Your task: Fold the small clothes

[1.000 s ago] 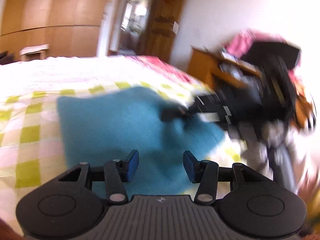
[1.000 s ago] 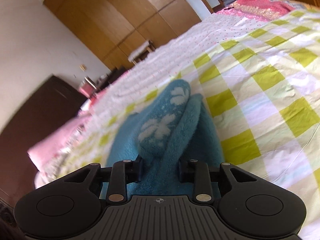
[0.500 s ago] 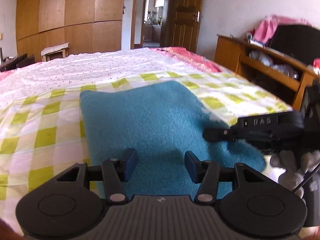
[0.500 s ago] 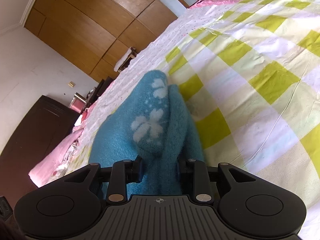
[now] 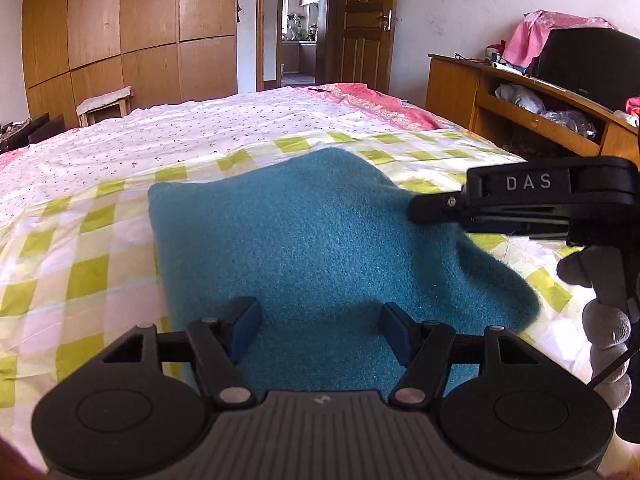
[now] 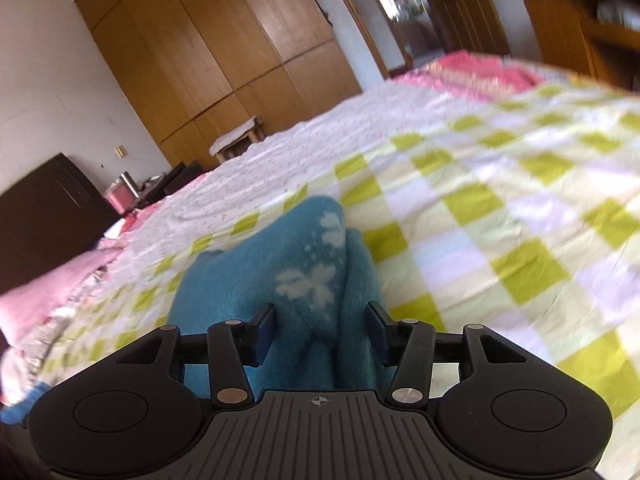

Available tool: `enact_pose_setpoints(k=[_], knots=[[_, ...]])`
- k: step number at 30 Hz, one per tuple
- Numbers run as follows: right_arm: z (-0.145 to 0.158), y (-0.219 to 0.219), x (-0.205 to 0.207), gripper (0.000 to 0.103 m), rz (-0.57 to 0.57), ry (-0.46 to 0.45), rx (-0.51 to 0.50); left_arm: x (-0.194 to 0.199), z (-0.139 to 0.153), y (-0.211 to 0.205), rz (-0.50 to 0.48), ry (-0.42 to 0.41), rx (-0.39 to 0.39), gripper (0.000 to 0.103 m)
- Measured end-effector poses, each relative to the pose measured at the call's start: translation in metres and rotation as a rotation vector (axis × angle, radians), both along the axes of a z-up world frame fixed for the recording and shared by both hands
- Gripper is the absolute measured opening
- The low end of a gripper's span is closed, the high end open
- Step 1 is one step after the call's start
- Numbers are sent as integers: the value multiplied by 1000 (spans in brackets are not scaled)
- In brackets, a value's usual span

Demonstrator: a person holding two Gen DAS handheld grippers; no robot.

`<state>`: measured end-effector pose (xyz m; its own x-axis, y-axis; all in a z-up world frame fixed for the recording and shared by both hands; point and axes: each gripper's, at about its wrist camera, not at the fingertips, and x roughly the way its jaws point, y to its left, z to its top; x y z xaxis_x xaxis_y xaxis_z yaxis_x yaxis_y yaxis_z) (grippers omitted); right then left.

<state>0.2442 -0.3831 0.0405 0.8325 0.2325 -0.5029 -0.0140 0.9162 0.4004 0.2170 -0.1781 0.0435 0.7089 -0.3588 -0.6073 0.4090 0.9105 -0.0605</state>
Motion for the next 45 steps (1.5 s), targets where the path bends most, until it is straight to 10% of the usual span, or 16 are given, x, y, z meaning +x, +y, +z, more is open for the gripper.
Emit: enact_pose_setpoints(k=[11,18,45], knots=[[-3,-4,37,49,29,37,55,1,0,-2,0,3,13,70],[-27,-6,45,27,16,97,137,1,0,-8,5,4,37,70],[-32,-15,42,25,-5,88,173,1,3,-26,-12,22,149,73]])
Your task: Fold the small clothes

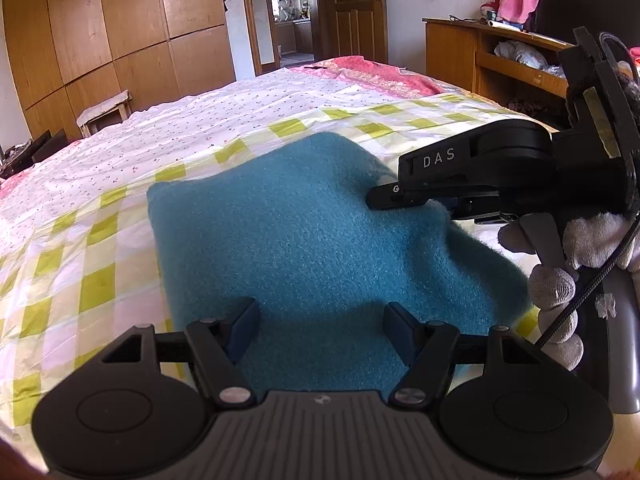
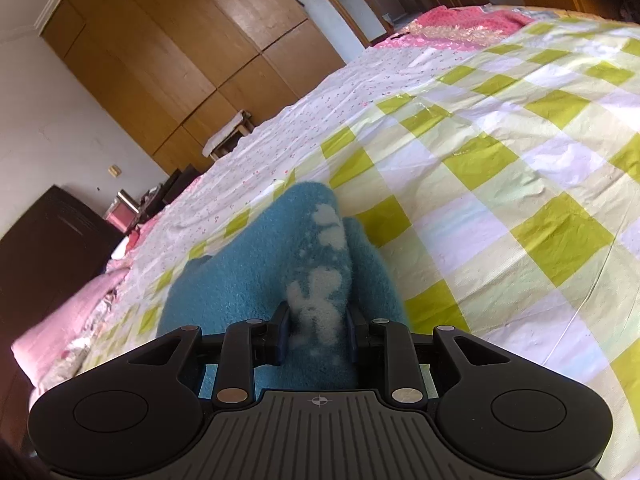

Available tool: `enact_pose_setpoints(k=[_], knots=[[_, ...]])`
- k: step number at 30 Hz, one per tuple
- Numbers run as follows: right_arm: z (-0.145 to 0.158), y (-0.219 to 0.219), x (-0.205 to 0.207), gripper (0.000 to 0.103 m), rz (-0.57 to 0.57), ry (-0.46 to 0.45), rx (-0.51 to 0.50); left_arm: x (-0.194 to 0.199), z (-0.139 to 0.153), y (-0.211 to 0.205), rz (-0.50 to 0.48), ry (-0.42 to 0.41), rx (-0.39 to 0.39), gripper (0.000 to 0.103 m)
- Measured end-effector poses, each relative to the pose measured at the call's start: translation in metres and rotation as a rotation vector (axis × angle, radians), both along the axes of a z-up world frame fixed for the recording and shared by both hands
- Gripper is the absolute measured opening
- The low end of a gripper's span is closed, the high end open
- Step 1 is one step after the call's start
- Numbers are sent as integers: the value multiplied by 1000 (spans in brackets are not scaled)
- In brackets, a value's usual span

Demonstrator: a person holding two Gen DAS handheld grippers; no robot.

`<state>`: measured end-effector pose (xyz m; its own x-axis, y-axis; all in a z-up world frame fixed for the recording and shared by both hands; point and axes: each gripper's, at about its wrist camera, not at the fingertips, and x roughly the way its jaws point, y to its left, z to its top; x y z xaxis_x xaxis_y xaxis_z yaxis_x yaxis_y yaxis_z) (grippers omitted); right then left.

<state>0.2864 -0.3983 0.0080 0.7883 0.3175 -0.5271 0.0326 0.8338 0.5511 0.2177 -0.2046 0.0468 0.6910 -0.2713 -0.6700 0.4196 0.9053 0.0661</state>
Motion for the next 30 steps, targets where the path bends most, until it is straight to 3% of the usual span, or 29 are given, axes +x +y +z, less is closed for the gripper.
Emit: enact_pose_setpoints(k=[3,6,10,13,16,22,23,24,26,30], knots=[[7,14,-5,28,-9,-32,-113,1,2,0,4,7,0,73],[17,29,-13,30,-4,-89,-251,0,13,11,16,16,-69,73],[22,35,-25,47,-1,-153,-381,-9,32,38,45,-36,-160,73],[21,30,-24,62,0,-136,-403,-5,36,56,77,-40,-190,75],[15,21,-19,62,19,-95,-341,8,24,73,137,-12,-210,75],[-7,-10,-4,68,29,6,-89,37,-19,101,206,178,-378,75],[-11,-12,-3,67,30,16,-50,40,-24,102,210,195,-409,76],[-16,-15,-1,60,33,31,19,42,-27,101,215,204,-431,79],[-25,-16,1,60,38,49,116,42,-27,101,214,205,-444,80],[-26,-7,-3,60,60,54,144,34,-23,112,195,196,-415,79]])
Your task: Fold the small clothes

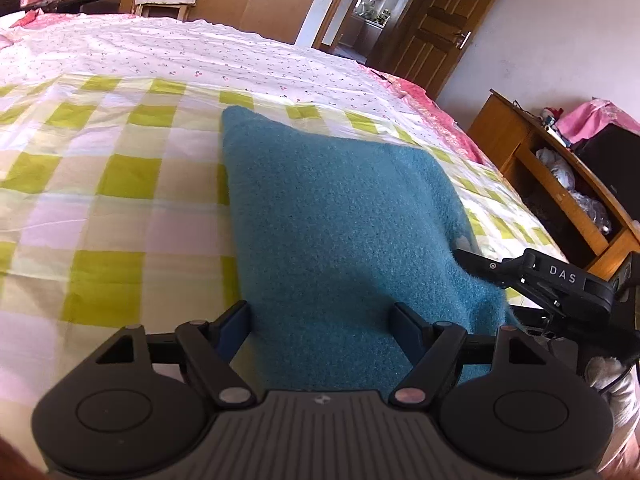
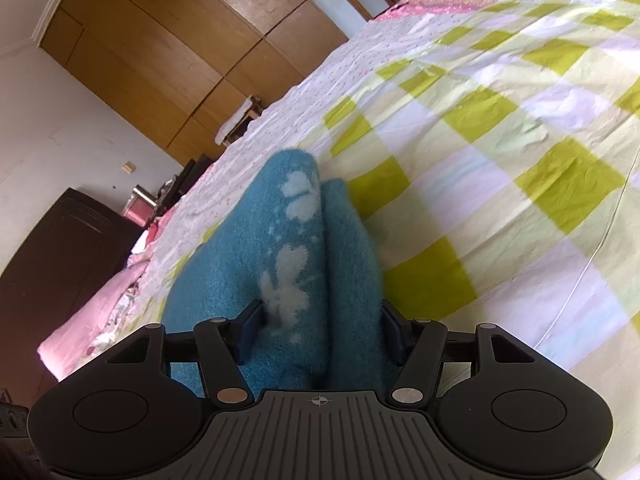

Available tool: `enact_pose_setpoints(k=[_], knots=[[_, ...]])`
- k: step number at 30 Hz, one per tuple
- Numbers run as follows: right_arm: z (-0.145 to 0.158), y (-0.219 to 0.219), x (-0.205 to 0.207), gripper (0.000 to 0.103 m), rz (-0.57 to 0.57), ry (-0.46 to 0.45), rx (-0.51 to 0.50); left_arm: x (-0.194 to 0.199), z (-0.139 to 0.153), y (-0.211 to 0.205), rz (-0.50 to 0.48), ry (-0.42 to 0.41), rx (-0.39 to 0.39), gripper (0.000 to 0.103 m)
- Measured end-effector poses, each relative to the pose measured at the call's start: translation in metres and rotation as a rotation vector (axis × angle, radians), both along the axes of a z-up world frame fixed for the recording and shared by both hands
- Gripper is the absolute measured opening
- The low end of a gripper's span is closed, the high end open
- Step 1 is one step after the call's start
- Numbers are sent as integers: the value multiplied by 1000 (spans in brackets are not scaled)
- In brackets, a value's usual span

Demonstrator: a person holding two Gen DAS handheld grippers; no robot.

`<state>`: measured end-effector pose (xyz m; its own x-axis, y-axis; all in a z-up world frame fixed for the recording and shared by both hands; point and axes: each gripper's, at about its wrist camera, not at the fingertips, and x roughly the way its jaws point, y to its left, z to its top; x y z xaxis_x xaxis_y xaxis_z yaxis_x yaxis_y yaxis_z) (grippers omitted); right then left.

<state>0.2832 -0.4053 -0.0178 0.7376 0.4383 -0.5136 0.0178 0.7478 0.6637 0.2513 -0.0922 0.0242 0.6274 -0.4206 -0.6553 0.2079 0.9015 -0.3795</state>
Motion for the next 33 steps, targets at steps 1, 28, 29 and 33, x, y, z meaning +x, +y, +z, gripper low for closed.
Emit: enact_pose_setpoints(k=[1,28,29,33], knots=[[-1,5,-2,60,10,8,14,-4,1,6,1,-3,13,79],[36,70,-83,12,209,-25,-97,-77,36,18,-28,-232,193,78],[41,62,-84,12,190,-46,-70,-77,39,17,-28,-247,193,78],[43,44,-85,12,104,-63,-82,-68,33,5,-39,-241,197,78]])
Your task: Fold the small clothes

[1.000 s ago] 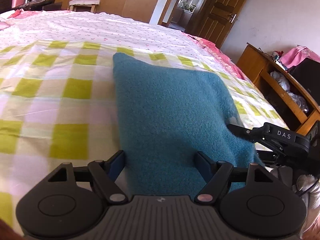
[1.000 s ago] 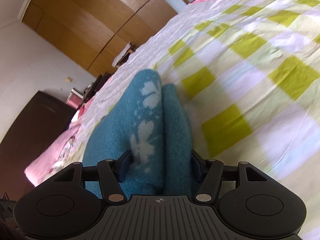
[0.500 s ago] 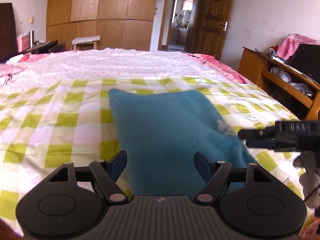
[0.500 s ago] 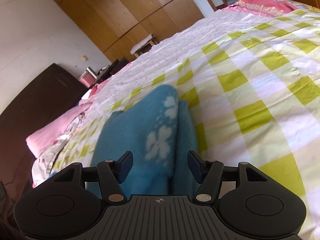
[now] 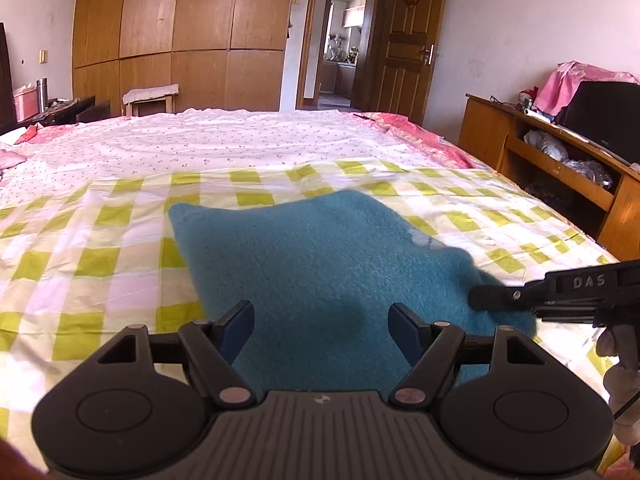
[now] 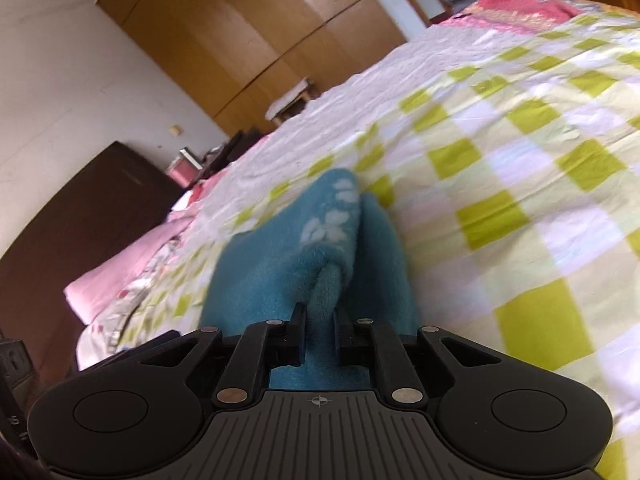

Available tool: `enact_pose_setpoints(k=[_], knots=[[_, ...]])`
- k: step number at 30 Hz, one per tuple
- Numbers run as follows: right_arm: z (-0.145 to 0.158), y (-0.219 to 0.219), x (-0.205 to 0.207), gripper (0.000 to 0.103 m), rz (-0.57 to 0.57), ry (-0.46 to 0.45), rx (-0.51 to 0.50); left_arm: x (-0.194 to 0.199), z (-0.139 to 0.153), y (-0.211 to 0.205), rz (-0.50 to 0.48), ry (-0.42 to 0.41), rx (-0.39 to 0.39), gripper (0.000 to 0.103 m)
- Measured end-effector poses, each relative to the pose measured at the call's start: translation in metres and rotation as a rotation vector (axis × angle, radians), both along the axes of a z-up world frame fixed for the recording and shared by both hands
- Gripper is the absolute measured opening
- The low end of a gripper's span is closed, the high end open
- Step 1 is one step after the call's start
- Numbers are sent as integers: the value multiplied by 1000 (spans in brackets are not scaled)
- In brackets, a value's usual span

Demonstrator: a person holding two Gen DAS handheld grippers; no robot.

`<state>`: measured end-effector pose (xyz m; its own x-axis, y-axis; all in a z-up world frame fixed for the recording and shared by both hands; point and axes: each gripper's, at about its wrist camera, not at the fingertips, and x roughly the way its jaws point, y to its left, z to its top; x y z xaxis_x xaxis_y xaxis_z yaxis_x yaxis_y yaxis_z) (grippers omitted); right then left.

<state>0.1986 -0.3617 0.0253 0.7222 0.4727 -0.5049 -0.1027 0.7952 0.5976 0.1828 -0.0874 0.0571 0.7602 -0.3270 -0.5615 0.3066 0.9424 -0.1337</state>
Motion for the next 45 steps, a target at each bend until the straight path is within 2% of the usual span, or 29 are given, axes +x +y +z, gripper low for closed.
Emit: enact_pose_setpoints(k=[2,4,6,9,11,13,15,16,19,22,23,25,28,32,35,39,45], knots=[[-18,-1,10,12,-11,79,-13,7,-13,-9,2,28,49,78],[-30,4,15,12,-5,114,-31,7,-24,-20,11,9,149,81],[-20,13,12,15,7,76,-105,4,-25,-23,8,-9,167,82],[-9,23,3,21,11,2,-198,3,-22,-18,10,-5,141,82],[-1,27,-2,30,-6,-61,-237,4,-21,-13,12,1,113,82],[3,32,-4,50,-38,-127,-298,3,-21,-11,14,2,101,81],[2,37,3,63,-63,-159,-383,3,-22,-12,14,-4,108,82],[-1,38,10,66,-58,-160,-402,3,-23,-13,14,-6,113,82],[-18,37,37,67,-22,-78,-354,5,-24,-15,14,-3,122,83],[-36,19,55,59,9,56,-104,7,-22,-10,14,15,110,83],[-37,17,54,57,11,67,-69,7,-22,-7,11,21,106,83],[-31,25,47,53,38,56,-88,3,-21,-1,19,22,118,83],[-33,42,36,53,103,84,-59,-4,-21,10,49,10,148,85],[-36,58,24,53,177,114,-51,-7,-23,20,66,19,142,87],[-34,56,24,54,151,107,-88,-11,-18,14,54,3,160,86],[-22,51,12,54,105,79,-105,-20,-12,17,39,-2,125,86],[-1,64,-19,54,7,-26,-241,-33,-12,35,79,34,96,86]])
